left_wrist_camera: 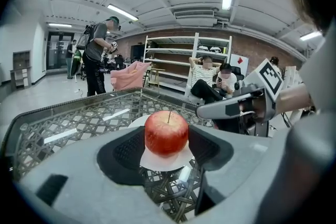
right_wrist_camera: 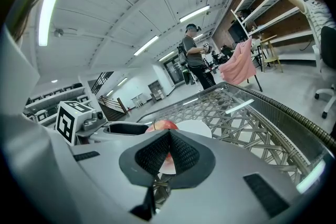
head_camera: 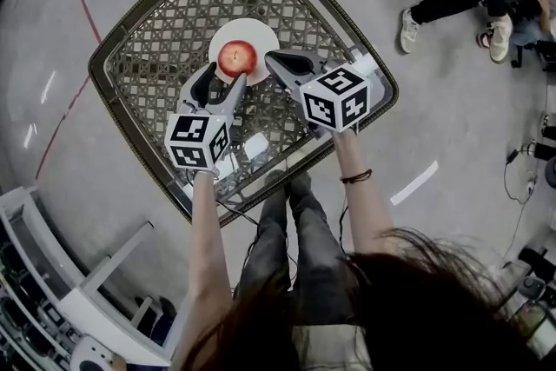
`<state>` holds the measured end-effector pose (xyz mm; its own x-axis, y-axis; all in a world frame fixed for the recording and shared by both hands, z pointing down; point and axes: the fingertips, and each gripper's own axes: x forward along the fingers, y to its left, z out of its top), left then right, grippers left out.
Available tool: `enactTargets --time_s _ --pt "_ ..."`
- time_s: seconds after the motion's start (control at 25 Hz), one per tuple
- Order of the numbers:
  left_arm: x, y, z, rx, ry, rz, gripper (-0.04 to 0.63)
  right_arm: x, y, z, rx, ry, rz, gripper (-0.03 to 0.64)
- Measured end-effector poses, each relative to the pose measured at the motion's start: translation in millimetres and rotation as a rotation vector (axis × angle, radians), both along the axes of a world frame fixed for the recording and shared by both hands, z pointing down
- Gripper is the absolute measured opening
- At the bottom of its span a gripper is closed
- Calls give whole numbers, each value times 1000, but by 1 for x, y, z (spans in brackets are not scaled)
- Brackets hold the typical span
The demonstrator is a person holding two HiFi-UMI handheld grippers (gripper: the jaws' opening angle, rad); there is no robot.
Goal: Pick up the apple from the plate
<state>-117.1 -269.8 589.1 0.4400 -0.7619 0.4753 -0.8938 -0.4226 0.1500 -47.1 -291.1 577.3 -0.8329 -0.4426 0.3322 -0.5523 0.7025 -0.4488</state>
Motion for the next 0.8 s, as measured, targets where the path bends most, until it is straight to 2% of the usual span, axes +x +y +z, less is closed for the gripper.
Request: enactTargets --time_s 0.32,0.8 --pt "9 -6 6 37 3 55 336 -1 -1 8 3 0 0 9" --pt "17 -20 16 62 -34 85 391 -1 -6 16 5 -5 10 9"
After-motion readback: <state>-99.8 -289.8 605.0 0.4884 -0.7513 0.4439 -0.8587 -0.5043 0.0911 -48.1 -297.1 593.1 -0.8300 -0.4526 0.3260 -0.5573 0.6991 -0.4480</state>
